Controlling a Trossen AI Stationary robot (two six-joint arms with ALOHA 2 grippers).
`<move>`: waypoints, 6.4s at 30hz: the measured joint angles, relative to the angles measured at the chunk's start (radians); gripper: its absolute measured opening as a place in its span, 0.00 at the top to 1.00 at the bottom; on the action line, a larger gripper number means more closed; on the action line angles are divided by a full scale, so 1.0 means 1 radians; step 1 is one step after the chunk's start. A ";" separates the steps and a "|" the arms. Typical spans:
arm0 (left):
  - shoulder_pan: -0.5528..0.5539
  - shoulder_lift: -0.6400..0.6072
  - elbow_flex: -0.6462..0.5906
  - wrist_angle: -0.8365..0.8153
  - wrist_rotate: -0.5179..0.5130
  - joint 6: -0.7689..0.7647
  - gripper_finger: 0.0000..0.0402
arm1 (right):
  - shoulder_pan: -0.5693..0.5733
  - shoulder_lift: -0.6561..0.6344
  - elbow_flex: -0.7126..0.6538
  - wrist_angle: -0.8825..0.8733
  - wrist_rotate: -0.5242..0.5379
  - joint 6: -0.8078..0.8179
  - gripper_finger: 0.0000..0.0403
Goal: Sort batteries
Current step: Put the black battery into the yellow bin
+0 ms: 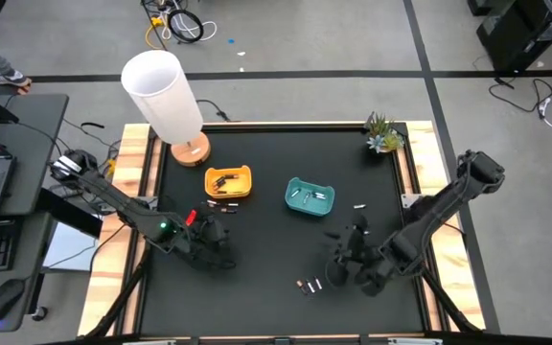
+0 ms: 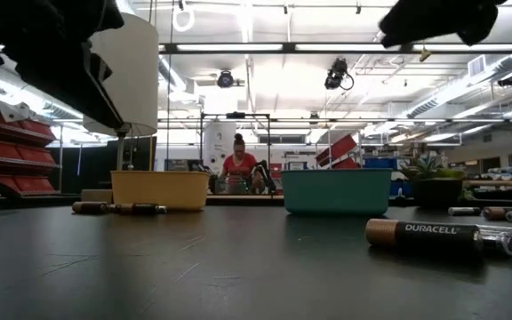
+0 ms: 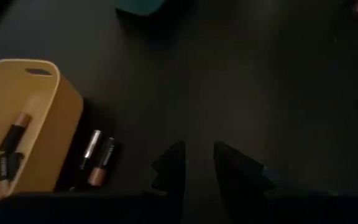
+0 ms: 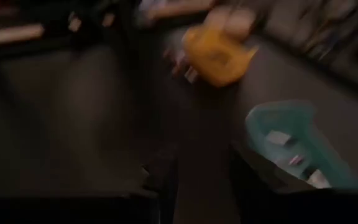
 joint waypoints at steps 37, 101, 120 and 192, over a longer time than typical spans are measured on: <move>0.291 0.167 -0.131 0.191 0.108 0.239 0.46 | -0.077 0.048 -0.188 0.682 0.230 -0.739 0.76; 0.684 0.077 0.066 -0.054 0.104 0.286 0.61 | -0.072 0.043 -0.207 0.698 0.222 -0.749 0.79; 0.247 0.050 0.121 -0.432 0.174 -0.011 0.61 | -0.072 0.043 -0.207 0.699 0.192 -0.747 0.80; 0.333 0.050 -0.130 -0.051 0.208 0.266 0.88 | -0.089 0.043 -0.207 0.716 0.108 -0.762 0.81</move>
